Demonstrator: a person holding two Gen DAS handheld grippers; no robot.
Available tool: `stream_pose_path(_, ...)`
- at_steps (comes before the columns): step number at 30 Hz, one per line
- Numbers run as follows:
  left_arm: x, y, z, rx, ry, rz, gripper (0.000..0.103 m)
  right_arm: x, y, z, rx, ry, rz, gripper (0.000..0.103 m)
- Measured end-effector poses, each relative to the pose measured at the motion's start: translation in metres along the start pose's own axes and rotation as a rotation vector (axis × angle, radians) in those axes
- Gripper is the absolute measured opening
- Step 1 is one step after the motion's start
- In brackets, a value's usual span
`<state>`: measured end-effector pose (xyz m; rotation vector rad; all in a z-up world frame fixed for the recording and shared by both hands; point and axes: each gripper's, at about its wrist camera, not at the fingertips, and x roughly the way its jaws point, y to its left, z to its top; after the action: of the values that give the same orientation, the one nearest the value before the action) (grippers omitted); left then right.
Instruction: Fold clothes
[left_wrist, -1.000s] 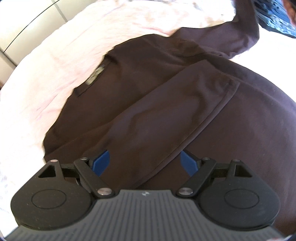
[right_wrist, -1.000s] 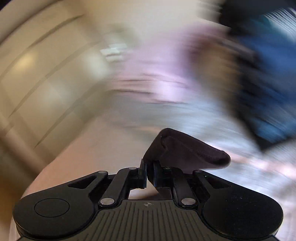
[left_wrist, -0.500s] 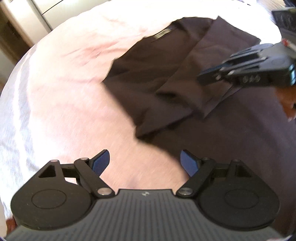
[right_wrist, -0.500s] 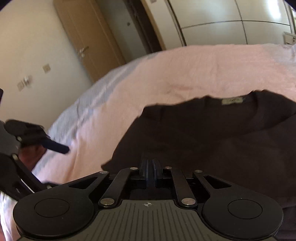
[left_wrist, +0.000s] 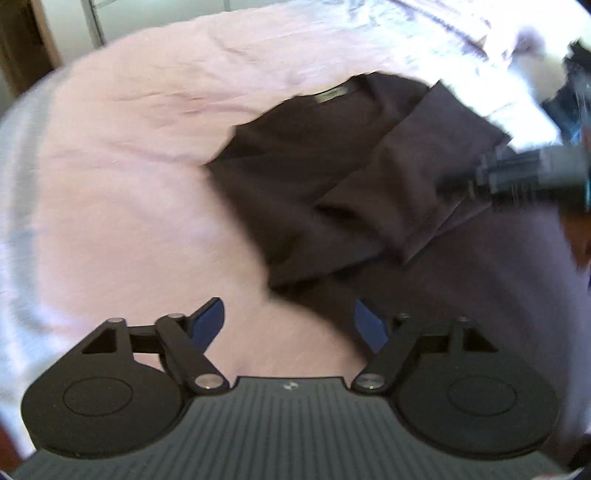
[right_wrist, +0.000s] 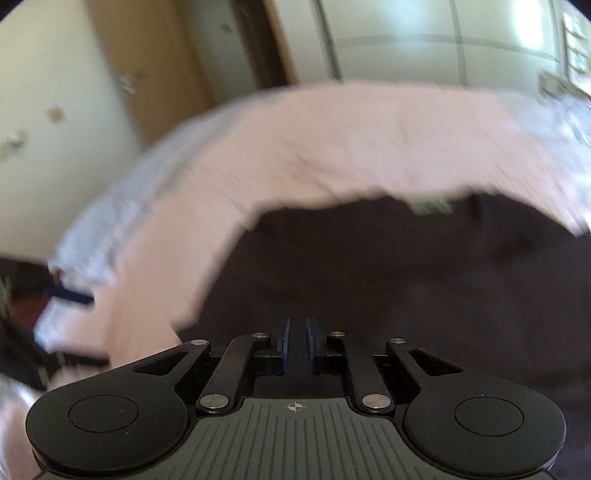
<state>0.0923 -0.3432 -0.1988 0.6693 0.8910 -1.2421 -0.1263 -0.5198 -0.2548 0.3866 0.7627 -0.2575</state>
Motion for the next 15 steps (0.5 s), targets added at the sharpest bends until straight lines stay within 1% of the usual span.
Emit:
stream_pose_path(1,0.010,0.000,0.009,-0.009,-0.001,-0.033,0.069,-0.003,-0.009,-0.009,0.020,0.022,-0.024,0.037)
stream_pose_path(2,0.021,0.000,0.018,-0.019,0.000,-0.060,0.069,-0.008,-0.016,-0.015,0.039,0.033,-0.042,0.049)
stream_pose_path(5,0.057,0.005,0.045,-0.080,0.013,-0.134,0.066,-0.021,-0.033,-0.031,0.097,0.050,-0.077,0.050)
stream_pose_path(8,0.091,0.010,0.065,-0.133,0.066,-0.198,0.061,-0.028,-0.042,-0.040,0.138,0.058,-0.089,0.050)
stream_pose_path(10,0.110,0.010,0.070,-0.145,0.120,-0.212,0.046,-0.031,-0.047,-0.045,0.158,0.062,-0.091,0.050)
stream_pose_path(11,0.115,0.009,0.072,-0.142,0.146,-0.207,0.025,-0.032,-0.049,-0.046,0.168,0.066,-0.091,0.050)
stream_pose_path(12,0.117,0.008,0.073,-0.132,0.162,-0.202,0.007,-0.032,-0.051,-0.047,0.178,0.069,-0.092,0.050)
stream_pose_path(13,0.113,0.007,0.074,-0.115,0.160,-0.203,0.004,-0.032,-0.053,-0.048,0.188,0.074,-0.092,0.050)
stream_pose_path(14,0.102,0.006,0.076,-0.097,0.135,-0.201,0.004,-0.034,-0.056,-0.050,0.195,0.074,-0.091,0.050)
stream_pose_path(15,0.088,0.008,0.079,-0.086,0.093,-0.191,0.004,-0.037,-0.057,-0.049,0.196,0.070,-0.090,0.050)
